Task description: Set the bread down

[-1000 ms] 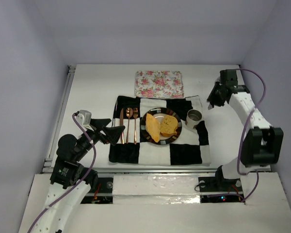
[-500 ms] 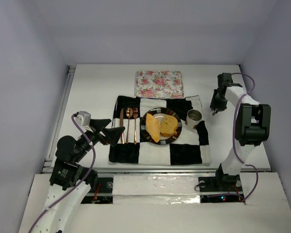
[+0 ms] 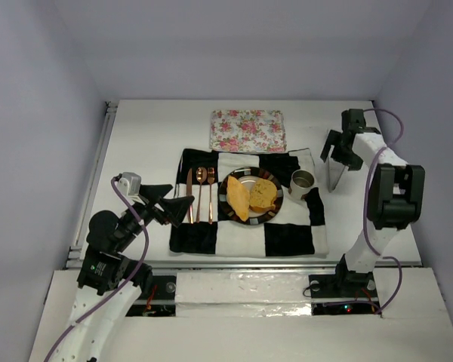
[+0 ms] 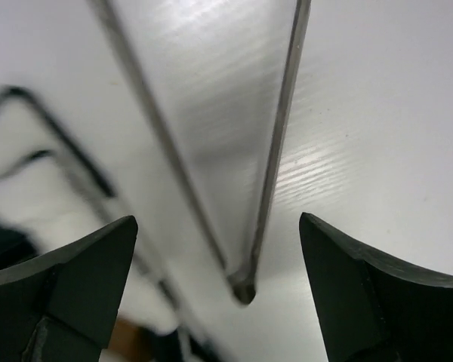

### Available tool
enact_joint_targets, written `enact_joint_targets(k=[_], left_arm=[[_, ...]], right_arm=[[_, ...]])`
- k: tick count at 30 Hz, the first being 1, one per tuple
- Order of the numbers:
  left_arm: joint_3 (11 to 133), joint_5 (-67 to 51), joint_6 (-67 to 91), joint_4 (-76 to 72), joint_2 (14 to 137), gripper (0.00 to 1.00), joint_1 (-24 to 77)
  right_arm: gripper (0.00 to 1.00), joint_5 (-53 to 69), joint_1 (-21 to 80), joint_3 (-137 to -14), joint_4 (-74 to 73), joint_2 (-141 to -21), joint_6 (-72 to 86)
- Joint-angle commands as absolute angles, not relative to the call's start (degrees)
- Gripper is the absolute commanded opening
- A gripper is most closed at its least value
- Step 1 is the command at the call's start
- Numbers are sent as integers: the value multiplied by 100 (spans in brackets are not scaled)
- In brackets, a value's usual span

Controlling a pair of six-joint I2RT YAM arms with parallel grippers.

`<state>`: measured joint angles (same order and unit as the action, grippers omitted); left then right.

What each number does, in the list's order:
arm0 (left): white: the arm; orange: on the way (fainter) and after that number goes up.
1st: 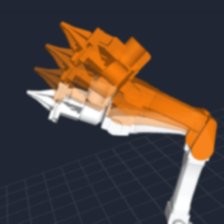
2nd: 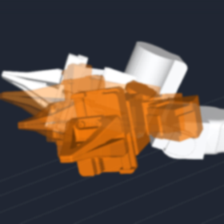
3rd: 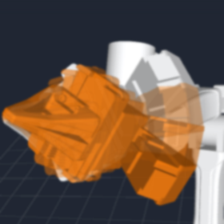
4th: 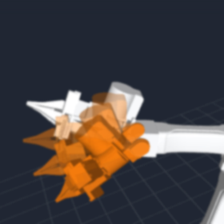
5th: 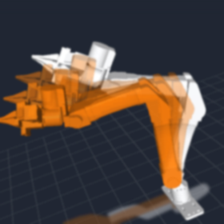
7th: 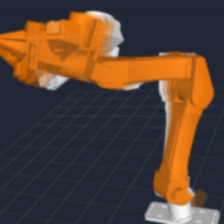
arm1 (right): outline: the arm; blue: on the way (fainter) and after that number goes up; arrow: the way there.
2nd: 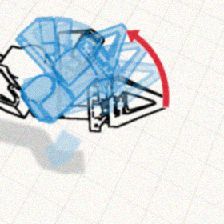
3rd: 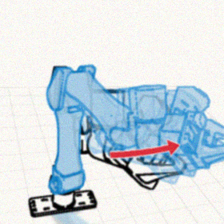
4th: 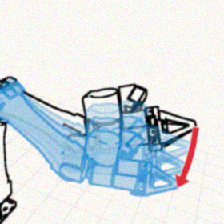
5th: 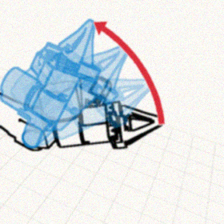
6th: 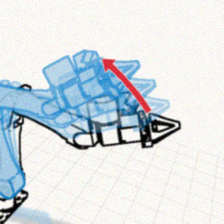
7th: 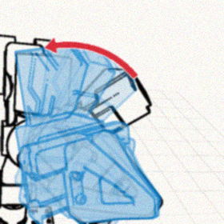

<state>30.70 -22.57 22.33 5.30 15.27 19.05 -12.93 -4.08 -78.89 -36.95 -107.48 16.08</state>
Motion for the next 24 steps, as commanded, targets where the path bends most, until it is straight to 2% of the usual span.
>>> enact_joint_targets(k=[1, 4, 8, 9, 13, 14, 17, 21, 22, 23, 24], left_arm=[[3076, -2119, 2223, 272, 1565, 98, 1925], [3102, -1882, 2276, 316, 1538, 98, 1925], [3138, -1626, 2320, 395, 1547, 99, 1925], [3138, -1609, 2329, 404, 1564, 99, 1925], [3120, -1643, 2338, 387, 1731, 99, 1925], [3129, -1644, 2347, 387, 1792, 99, 1925], [3103, -1661, 2338, 378, 1846, 99, 1925], [3076, -1617, 2338, 360, 1854, 98, 1925], [3067, -1530, 2347, 369, 1863, 98, 1925], [3076, -1477, 2355, 378, 1872, 98, 1925], [3094, -1433, 2347, 395, 1881, 98, 1925]], right_arm=[[94, -873, -413, -8210, -3270, -9618, 2222], [95, -5, -413, -7649, -2858, -8397, 2846], [84, 1343, -360, -6199, -1777, -6306, 3707], [76, 1510, -360, -5944, -1523, -5545, 3953], [47, 2004, -360, -5107, -1669, -4066, 4114], [35, 2004, -360, -4959, -1827, -3834, 4096], [34, 1986, -360, -4677, -2302, -3008, 3973], [38, 1863, -360, -4492, -2987, -2304, 3850], [52, 1846, -360, -4439, -3032, -2207, 3850], [99, 1898, -360, -4360, -3050, -2049, 3850], [100, 1898, -360, -4220, -3067, -1996, 3867]])
